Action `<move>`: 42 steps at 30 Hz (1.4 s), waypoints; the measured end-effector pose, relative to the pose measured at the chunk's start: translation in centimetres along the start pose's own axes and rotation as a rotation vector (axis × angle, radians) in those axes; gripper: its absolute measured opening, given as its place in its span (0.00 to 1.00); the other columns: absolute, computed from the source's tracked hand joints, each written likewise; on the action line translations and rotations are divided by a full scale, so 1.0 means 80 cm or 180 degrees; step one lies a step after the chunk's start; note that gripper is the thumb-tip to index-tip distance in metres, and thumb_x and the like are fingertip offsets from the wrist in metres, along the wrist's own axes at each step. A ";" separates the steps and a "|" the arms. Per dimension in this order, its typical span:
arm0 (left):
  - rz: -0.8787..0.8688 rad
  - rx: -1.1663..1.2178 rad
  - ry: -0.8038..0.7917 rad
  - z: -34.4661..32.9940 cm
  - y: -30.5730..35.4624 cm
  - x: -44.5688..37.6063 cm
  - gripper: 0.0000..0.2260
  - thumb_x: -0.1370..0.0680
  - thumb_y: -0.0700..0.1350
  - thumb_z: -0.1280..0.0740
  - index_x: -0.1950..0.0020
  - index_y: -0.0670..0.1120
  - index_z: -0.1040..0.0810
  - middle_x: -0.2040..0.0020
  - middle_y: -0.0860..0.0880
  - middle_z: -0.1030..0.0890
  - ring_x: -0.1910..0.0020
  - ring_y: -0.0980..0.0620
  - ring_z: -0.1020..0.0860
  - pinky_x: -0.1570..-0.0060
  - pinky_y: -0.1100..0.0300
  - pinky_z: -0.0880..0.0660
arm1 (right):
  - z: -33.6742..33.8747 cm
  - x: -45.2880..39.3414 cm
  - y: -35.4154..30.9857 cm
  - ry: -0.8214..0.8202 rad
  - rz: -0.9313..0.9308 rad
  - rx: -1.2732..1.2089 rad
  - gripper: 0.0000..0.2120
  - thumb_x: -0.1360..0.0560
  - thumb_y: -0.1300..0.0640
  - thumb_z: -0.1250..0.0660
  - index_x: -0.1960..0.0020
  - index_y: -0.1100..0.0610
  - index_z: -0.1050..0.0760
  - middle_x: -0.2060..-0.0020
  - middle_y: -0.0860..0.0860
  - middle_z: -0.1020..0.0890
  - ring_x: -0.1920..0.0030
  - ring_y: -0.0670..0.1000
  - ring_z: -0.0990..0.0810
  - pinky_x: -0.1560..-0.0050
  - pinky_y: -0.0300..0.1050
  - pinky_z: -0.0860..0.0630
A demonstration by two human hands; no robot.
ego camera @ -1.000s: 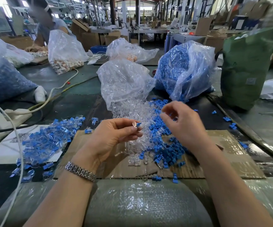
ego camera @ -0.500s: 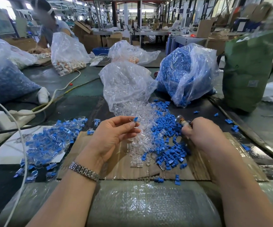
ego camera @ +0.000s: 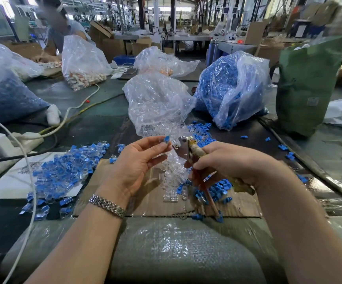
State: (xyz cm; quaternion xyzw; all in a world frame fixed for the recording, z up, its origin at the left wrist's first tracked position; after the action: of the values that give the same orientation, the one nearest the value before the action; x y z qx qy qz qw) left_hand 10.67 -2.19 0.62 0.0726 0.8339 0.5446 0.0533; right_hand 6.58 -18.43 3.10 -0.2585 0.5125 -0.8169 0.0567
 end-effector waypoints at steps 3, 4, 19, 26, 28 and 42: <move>-0.0053 -0.0072 0.0040 -0.003 0.002 0.000 0.14 0.30 0.39 0.26 0.45 0.40 0.16 0.47 0.42 0.13 0.47 0.49 0.15 0.49 0.59 0.18 | -0.011 0.000 -0.007 -0.0072 0.0029 0.0174 0.10 0.18 0.65 0.40 0.40 0.70 0.27 0.59 0.60 0.16 0.61 0.55 0.15 0.58 0.50 0.18; -0.0068 -0.0107 0.0045 -0.003 0.002 0.000 0.13 0.30 0.39 0.26 0.46 0.41 0.15 0.47 0.42 0.13 0.48 0.50 0.15 0.49 0.59 0.18 | -0.014 0.000 -0.009 -0.0088 0.0048 0.0214 0.09 0.18 0.64 0.40 0.42 0.69 0.26 0.60 0.59 0.16 0.61 0.54 0.15 0.59 0.49 0.18; -0.0272 -0.0728 0.0204 -0.002 0.004 0.002 0.09 0.31 0.42 0.25 0.52 0.47 0.12 0.48 0.43 0.13 0.43 0.42 0.17 0.39 0.51 0.22 | -0.021 -0.019 -0.009 0.0270 0.0161 0.0642 0.20 0.17 0.45 0.39 0.55 0.62 0.25 0.75 0.51 0.20 0.73 0.52 0.18 0.71 0.43 0.21; -0.0573 -0.1132 0.0511 0.018 0.030 0.011 0.09 0.27 0.43 0.24 0.47 0.47 0.14 0.50 0.46 0.13 0.46 0.47 0.15 0.44 0.55 0.20 | 0.006 -0.016 -0.015 0.0301 0.0182 0.0676 0.19 0.19 0.43 0.35 0.51 0.61 0.24 0.67 0.53 0.17 0.66 0.53 0.16 0.64 0.48 0.18; -0.0764 -0.2103 0.1322 0.051 0.049 0.018 0.04 0.24 0.42 0.25 0.50 0.48 0.16 0.53 0.50 0.14 0.51 0.51 0.16 0.47 0.54 0.19 | 0.045 -0.012 -0.010 0.0779 0.0164 0.1015 0.16 0.21 0.45 0.32 0.55 0.58 0.24 0.65 0.54 0.18 0.65 0.53 0.18 0.60 0.53 0.19; -0.0602 -0.4428 0.0385 0.003 0.005 -0.006 0.13 0.20 0.45 0.31 0.37 0.56 0.21 0.45 0.55 0.26 0.50 0.58 0.24 0.51 0.65 0.29 | 0.130 -0.011 0.074 0.1945 -0.1056 0.2611 0.19 0.27 0.39 0.30 0.48 0.53 0.25 0.51 0.53 0.20 0.49 0.57 0.21 0.45 0.56 0.22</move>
State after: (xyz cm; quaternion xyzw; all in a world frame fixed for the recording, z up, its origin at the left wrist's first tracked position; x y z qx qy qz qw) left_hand 11.20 -1.91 0.93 -0.0815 0.2965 0.9475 0.0880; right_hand 11.34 -29.29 1.16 -0.0432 0.0967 -0.9860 -0.1286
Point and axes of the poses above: each hand's wrist, its own x-axis away from the middle knuckle, its own z-axis out of the back of the hand, y = z × x, the point moved 10 cm from there along -x, towards the middle knuckle
